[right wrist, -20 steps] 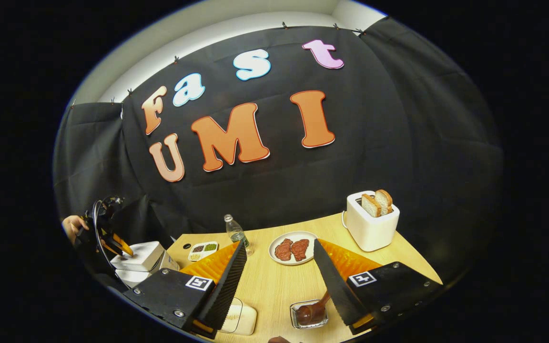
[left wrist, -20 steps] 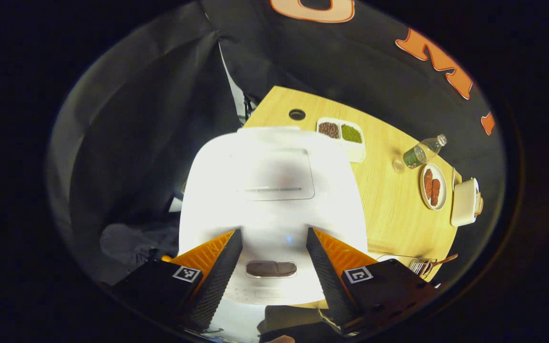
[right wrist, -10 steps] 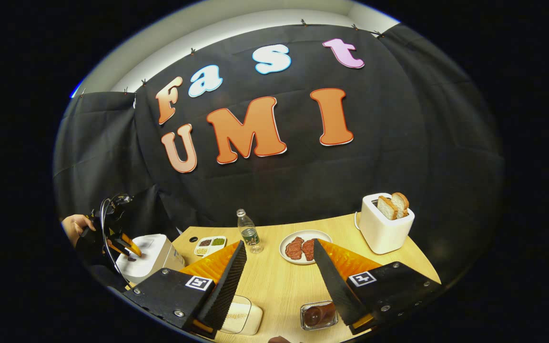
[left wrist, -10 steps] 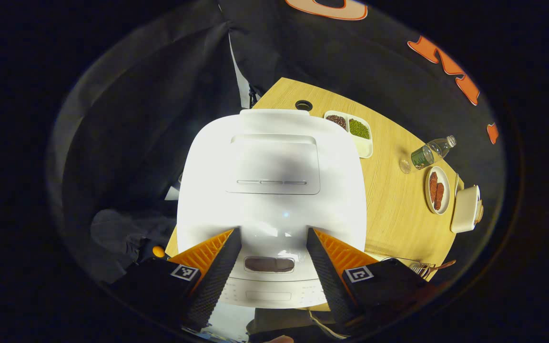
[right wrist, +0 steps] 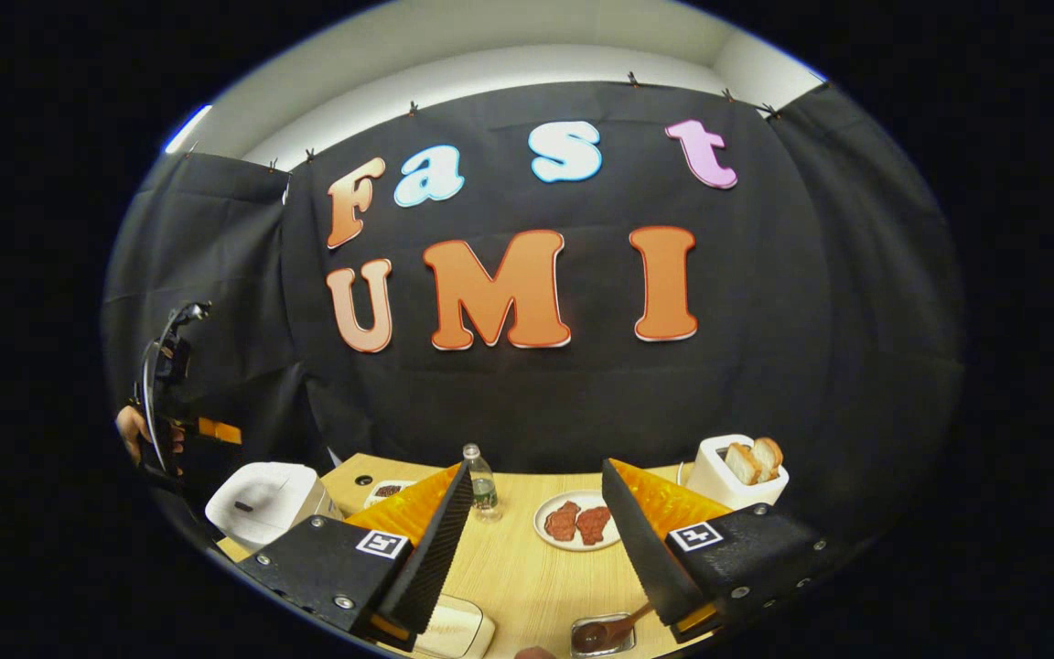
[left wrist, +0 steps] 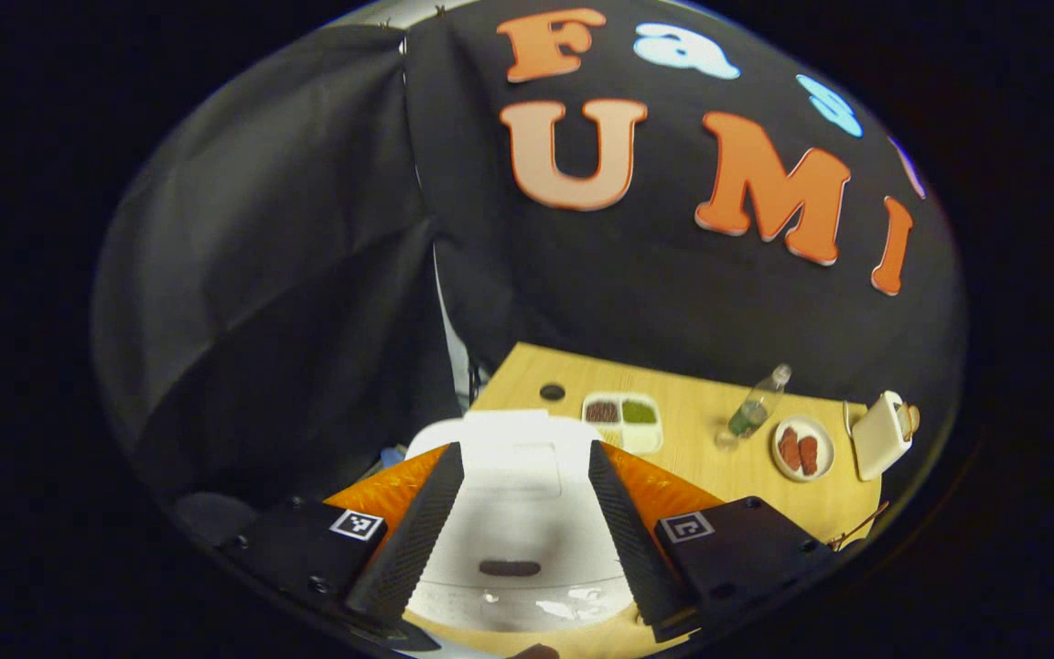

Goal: Close the left gripper, press the button to open the rice cooker; take a wooden spoon from the chopstick holder with the right hand, scoop a spoonful of rice and pour it into the rice cooker, then put the wooden spoon back into the chopstick holder.

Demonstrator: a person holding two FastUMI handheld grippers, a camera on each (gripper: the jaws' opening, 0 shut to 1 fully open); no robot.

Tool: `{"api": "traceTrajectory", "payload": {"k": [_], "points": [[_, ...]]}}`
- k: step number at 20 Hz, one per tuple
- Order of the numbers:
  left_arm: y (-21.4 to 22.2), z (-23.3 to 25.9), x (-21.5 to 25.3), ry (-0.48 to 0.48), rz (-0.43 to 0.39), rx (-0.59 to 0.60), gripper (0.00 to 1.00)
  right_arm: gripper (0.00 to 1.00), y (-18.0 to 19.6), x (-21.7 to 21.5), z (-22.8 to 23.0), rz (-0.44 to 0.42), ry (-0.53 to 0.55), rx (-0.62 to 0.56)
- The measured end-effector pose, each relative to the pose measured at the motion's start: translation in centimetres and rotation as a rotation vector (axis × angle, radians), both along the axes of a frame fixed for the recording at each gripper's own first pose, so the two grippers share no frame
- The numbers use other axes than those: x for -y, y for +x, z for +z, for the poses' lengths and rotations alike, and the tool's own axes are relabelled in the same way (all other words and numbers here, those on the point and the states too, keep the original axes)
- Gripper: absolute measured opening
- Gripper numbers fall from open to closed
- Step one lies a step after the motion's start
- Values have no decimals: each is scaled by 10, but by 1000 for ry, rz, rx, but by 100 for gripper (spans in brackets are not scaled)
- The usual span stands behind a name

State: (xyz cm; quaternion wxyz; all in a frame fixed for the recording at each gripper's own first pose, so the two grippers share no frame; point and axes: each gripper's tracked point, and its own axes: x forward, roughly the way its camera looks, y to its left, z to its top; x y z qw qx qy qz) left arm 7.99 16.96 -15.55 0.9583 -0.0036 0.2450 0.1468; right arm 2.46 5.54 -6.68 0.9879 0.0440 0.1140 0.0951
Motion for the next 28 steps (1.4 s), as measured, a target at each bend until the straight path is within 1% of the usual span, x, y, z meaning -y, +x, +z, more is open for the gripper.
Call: {"api": "traceTrajectory", "payload": {"k": [1,2,3,4,5,7,8,9,11,13,16,17,20,22,25,28], "points": [[-3,25,5,32,-9,84,94,89,2,-6,11,14,-5,30],[5,33,6,62,-18,164,94,88,3,-16,22,35,-3,58],[2,55,14,85,-36,232,99,89,4,-22,30,47,-1,83],[-5,68,17,106,-53,297,99,89,7,-29,37,59,6,103],[-9,81,23,125,-63,351,94,90,6,-35,44,68,16,122],[-13,108,44,147,-78,441,94,92,6,-44,55,77,32,164],[-23,121,53,156,-80,487,99,97,6,-47,59,80,34,183],[-28,127,60,166,-88,515,94,92,5,-48,60,84,32,199],[-38,128,81,155,-126,548,95,92,4,-49,60,85,19,208],[-46,122,94,144,-159,552,98,92,3,-49,57,84,17,205],[-43,119,94,139,-184,546,100,92,3,-50,55,85,28,203],[-42,119,93,137,-182,550,99,92,4,-50,54,86,27,202],[-41,119,93,130,-172,556,100,92,6,-49,51,86,17,196],[-40,120,93,153,-169,565,100,92,8,-49,49,87,20,192],[-41,124,96,166,-184,589,100,92,11,-54,48,95,10,198],[-42,123,97,176,-209,577,99,92,21,-57,47,95,2,207]]}}
